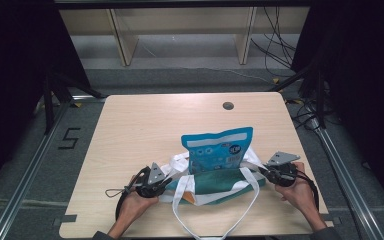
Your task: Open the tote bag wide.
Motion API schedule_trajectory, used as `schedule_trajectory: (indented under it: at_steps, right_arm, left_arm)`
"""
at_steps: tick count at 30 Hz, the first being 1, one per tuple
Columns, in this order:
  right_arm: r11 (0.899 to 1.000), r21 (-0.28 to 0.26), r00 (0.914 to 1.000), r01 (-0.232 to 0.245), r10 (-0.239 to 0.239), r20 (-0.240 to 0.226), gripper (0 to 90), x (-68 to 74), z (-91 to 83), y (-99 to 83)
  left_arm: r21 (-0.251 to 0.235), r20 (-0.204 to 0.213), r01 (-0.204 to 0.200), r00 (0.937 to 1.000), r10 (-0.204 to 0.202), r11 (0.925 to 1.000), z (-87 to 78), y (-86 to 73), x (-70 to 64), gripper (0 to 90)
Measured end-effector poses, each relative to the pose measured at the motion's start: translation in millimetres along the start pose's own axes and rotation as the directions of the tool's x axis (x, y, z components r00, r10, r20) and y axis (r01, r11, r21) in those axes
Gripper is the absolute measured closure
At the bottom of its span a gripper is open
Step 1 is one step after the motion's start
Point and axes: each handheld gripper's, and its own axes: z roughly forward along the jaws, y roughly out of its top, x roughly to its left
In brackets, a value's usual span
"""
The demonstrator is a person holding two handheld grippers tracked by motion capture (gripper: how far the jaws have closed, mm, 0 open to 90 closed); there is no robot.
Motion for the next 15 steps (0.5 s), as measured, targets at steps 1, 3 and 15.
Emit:
schedule_trajectory:
  at_steps: [1, 3, 15]
  right_arm:
    - [1.000, 0.011, 1.0000, 0.005, -0.005, 0.003, 85.4, 0.6, 2.3, -0.9]
    - [0.999, 0.022, 0.9995, 0.024, -0.024, 0.019, 85.8, 2.7, 4.4, -0.2]
    - [0.983, -0.140, 0.9919, -0.123, 0.126, 0.017, 59.6, -13.3, -32.2, 12.8]
  left_arm:
    - [-0.005, 0.000, 0.002, 1.0000, -0.002, 1.0000, 0.4, -0.6, 0.0, 82.7]
    - [-0.003, -0.015, -0.014, 0.9998, 0.014, 0.9999, 0.5, -0.1, -1.1, 82.6]
    - [-0.002, -0.023, 0.050, 0.9985, -0.050, 0.9988, -19.4, 15.9, 1.6, 49.2]
